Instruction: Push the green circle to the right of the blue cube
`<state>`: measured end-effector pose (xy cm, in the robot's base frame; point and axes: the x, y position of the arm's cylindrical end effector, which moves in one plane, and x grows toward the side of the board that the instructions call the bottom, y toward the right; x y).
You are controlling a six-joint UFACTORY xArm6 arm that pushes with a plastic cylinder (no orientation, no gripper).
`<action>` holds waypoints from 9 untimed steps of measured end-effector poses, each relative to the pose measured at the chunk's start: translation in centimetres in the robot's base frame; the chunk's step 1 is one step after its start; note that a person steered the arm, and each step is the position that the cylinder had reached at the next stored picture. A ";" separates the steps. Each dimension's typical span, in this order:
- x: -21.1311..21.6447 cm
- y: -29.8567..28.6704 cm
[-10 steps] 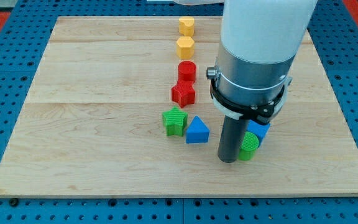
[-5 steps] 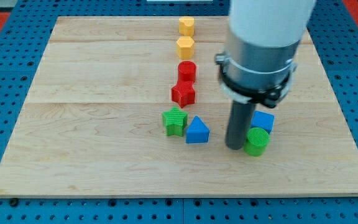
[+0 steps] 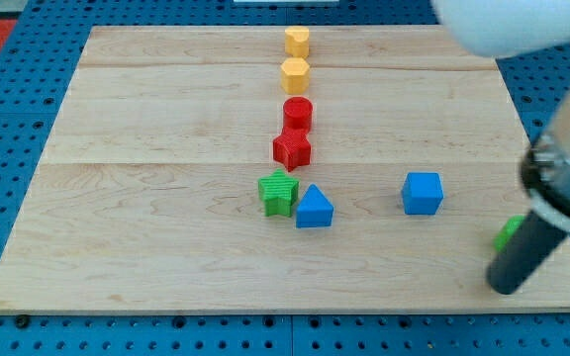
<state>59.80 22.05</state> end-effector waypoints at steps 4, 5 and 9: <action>-3.2 -1.1; -1.0 2.5; -7.1 -1.2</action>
